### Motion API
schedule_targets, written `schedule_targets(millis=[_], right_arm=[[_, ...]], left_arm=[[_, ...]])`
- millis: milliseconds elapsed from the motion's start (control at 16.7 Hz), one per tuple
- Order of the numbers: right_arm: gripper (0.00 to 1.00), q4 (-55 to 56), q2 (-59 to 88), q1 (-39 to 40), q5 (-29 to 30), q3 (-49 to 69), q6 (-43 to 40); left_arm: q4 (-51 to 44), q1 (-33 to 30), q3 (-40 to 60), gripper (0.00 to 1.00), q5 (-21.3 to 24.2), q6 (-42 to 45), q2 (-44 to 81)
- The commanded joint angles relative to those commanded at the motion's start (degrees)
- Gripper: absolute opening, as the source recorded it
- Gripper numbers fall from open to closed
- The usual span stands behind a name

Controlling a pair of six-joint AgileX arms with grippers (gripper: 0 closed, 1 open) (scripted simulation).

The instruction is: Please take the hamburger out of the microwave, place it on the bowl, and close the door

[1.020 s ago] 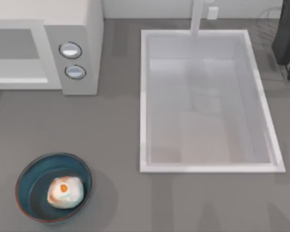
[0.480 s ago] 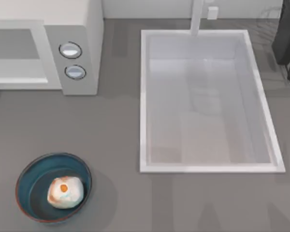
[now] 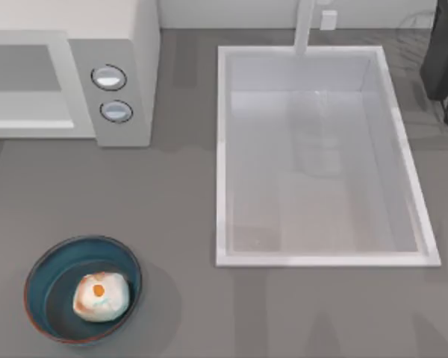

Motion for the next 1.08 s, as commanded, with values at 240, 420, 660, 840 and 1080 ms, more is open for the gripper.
schedule_targets(millis=[240,420,660,840,1080], right_arm=[[1.00,0.00,0.00,0.00,0.00,0.00,0.00],[1.00,0.00,0.00,0.00,0.00,0.00,0.00],[1.00,0.00,0.00,0.00,0.00,0.00,0.00],[1.00,0.00,0.00,0.00,0.00,0.00,0.00],[1.00,0.00,0.00,0.00,0.00,0.00,0.00]], left_arm=[[-0.07,-0.24,-0.18,0.00,0.01,-0.17,-0.53],[2.06,-2.51,-4.23,0.00,-1.14,-2.63,-4.39],[6.82,-7.49,-15.59,0.00,-3.66,-8.06,-13.07],[9.60,-10.28,-20.83,0.00,-5.04,-11.14,-17.84],[9.76,-10.30,-21.38,0.00,-4.98,-11.49,-18.11]])
